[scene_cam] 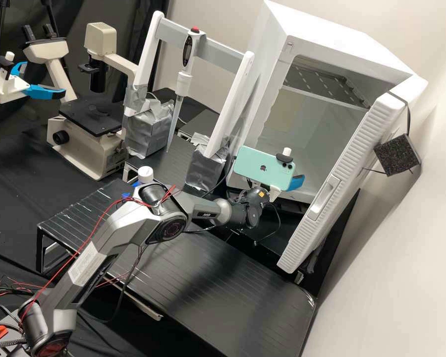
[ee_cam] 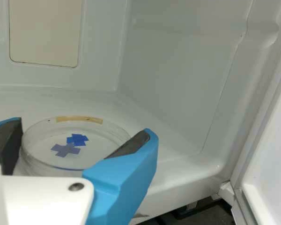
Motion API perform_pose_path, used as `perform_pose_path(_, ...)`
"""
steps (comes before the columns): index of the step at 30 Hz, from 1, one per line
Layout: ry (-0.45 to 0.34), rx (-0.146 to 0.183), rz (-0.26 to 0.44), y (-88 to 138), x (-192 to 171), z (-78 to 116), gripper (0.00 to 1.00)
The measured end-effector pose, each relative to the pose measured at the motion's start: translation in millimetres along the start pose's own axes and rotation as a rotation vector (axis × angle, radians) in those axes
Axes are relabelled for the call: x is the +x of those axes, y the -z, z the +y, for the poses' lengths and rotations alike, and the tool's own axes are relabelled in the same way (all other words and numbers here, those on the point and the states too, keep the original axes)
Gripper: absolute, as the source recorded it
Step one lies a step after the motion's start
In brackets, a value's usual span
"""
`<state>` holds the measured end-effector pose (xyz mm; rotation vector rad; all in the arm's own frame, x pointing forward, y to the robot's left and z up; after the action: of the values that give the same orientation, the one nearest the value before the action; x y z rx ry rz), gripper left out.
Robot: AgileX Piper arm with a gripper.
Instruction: Move the petri dish to the microscope
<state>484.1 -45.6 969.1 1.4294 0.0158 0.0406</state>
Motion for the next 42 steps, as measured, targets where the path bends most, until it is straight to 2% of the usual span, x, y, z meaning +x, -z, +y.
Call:
perform_pose_path(31, -0.006, -0.004, -0.007, 0, 1, 3.1, 0.00)
perform_pose_path(37, -0.012, 0.002, -0.032, -10, -9, 8.4, 0.00)
perform_pose_path(42, -0.017, 0.007, -0.058, -10, -27, 16.1, 0.00)
